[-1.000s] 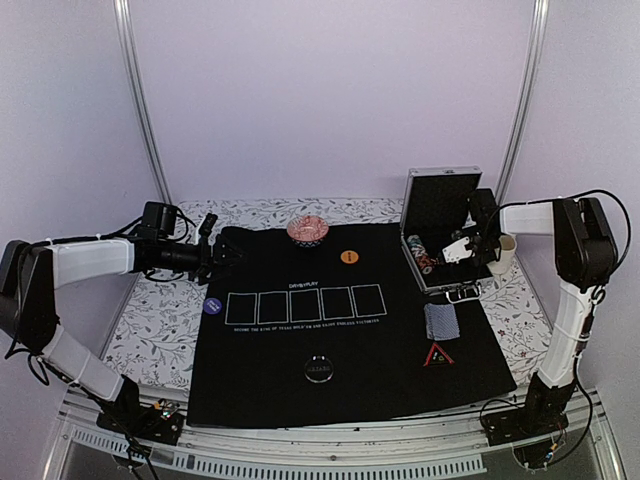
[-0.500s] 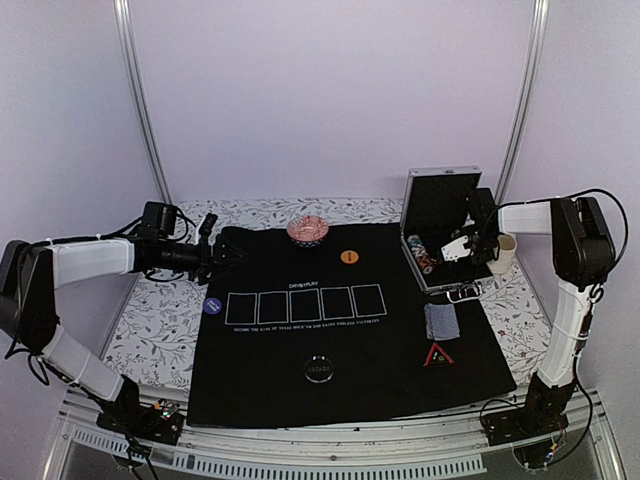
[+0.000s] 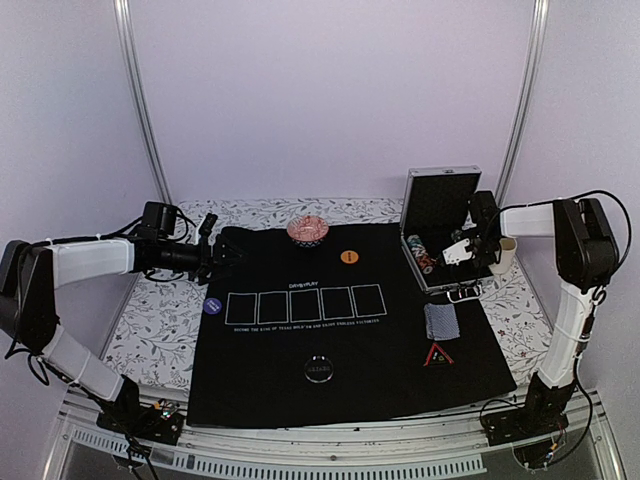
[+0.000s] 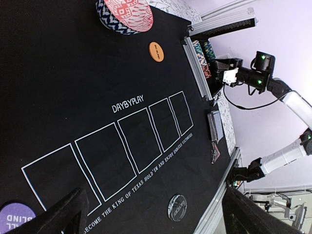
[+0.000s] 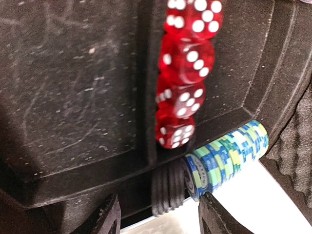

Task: Distribute texas hold em gaming equipment
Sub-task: Pick up the pile of poker chips from the chip case.

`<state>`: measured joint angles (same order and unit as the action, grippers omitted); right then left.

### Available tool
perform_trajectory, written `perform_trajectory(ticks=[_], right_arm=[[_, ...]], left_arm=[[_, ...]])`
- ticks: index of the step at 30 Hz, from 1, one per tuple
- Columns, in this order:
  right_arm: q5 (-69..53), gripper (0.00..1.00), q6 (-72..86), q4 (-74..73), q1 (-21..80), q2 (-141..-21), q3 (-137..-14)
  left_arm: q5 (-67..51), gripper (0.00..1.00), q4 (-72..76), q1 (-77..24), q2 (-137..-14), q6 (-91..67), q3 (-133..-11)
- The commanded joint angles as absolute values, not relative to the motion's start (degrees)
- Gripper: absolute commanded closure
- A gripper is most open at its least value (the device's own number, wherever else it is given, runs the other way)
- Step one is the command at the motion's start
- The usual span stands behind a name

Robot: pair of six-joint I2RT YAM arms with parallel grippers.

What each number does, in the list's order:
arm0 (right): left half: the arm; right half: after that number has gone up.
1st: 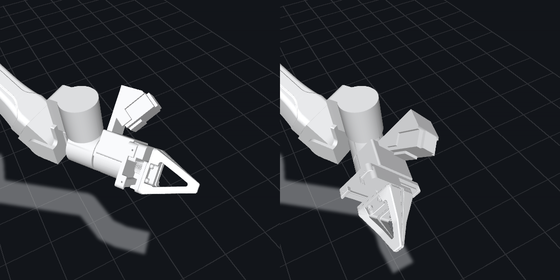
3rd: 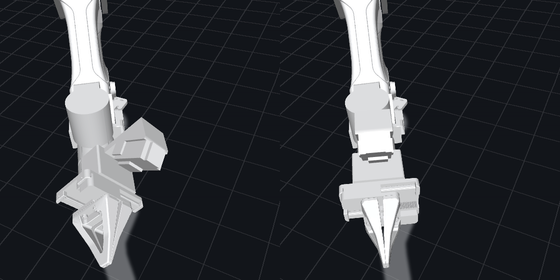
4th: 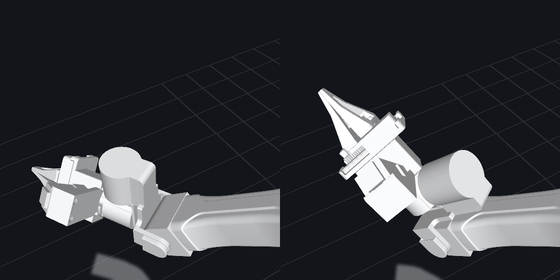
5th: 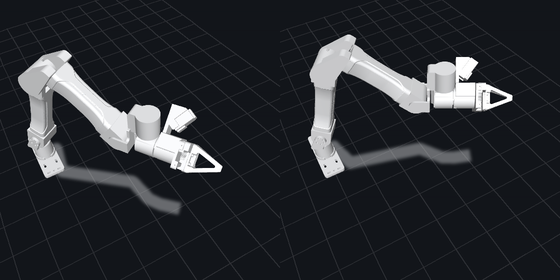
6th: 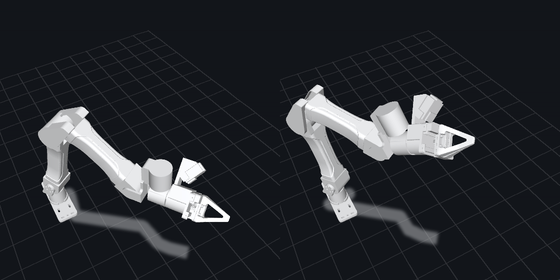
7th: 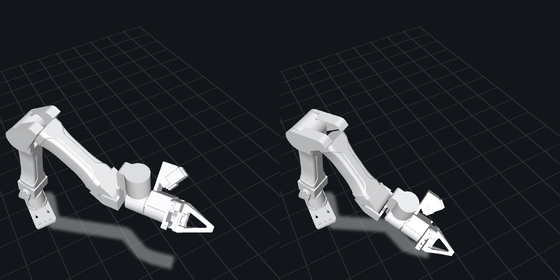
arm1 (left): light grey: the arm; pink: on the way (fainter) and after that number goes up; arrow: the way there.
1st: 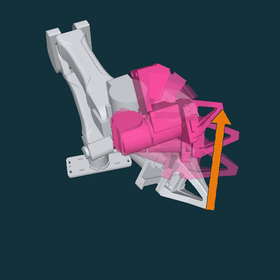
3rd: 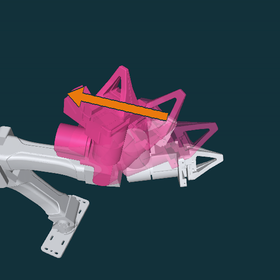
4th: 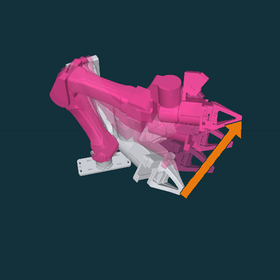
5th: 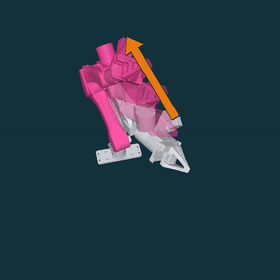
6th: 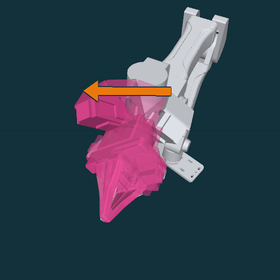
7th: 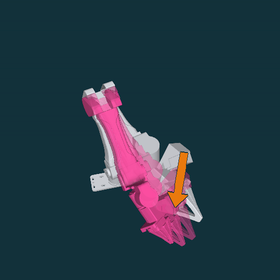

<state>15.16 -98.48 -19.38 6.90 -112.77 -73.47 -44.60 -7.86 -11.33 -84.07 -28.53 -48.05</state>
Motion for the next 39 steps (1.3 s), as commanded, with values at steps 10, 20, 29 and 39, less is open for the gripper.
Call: perform_trajectory(ticks=[10, 20, 29, 39], right_arm=[[15.1, 0.45, -98.6, -23.7, 6.1, -111.9, -71.0], [14.3, 0.39, -98.3, -23.5, 6.1, -111.0, -72.0], [14.3, 0.37, -98.3, -24.5, 6.1, -113.5, -74.6], [14.8, 0.42, -98.0, -26.8, 6.5, -117.0, -77.8]], left_arm=[[-45.8, 0.02, -8.0, -10.9, -84.1, -27.9, -49.2], [-45.8, 0.02, -8.0, -11.0, -84.2, -28.0, -49.2], [-45.6, 0.02, -8.0, -11.0, -84.0, -27.9, -49.2], [-45.7, 0.02, -8.0, -11.0, -84.3, -27.8, -49.2]])
